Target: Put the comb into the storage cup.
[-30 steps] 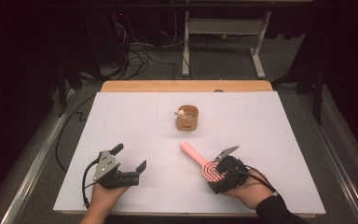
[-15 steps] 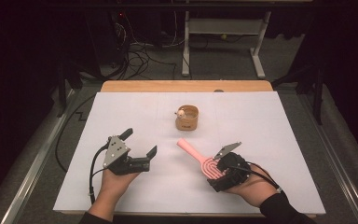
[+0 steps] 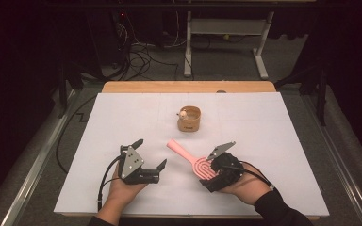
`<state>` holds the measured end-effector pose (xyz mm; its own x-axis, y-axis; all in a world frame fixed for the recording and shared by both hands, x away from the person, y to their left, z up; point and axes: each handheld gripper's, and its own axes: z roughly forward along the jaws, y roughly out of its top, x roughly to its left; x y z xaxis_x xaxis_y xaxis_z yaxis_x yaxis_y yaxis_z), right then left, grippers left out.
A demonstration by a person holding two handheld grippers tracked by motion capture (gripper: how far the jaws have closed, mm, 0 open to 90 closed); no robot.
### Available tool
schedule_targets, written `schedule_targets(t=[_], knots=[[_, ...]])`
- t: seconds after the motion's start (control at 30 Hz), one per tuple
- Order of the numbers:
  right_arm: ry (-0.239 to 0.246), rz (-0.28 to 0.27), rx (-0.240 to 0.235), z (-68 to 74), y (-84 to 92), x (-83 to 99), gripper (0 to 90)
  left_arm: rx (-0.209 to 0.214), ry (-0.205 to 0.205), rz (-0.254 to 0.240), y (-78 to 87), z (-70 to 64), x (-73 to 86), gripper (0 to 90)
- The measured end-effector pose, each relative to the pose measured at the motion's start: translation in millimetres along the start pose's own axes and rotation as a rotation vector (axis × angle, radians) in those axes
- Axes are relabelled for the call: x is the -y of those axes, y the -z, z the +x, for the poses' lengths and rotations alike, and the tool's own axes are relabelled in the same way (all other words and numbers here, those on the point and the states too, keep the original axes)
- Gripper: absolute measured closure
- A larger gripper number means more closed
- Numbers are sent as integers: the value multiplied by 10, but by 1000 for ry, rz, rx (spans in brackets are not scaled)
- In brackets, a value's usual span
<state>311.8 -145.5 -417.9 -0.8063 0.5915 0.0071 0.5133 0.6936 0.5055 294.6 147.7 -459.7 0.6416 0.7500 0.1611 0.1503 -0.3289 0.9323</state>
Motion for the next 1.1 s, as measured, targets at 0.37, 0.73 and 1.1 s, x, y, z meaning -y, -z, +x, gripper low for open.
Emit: schedule_targets(t=[0.37, 0.73, 1.1], knots=[[21, 26, -31, 54, -101, -70, 204, -3, -142, 62, -68, -160, 44, 0], [48, 24, -54, 95, -83, -169, 204, -31, -268, 107, -140, -294, 88, 0], [72, 39, -55, 127, -122, -183, 204, -62, -374, 117, -172, -381, 94, 0]])
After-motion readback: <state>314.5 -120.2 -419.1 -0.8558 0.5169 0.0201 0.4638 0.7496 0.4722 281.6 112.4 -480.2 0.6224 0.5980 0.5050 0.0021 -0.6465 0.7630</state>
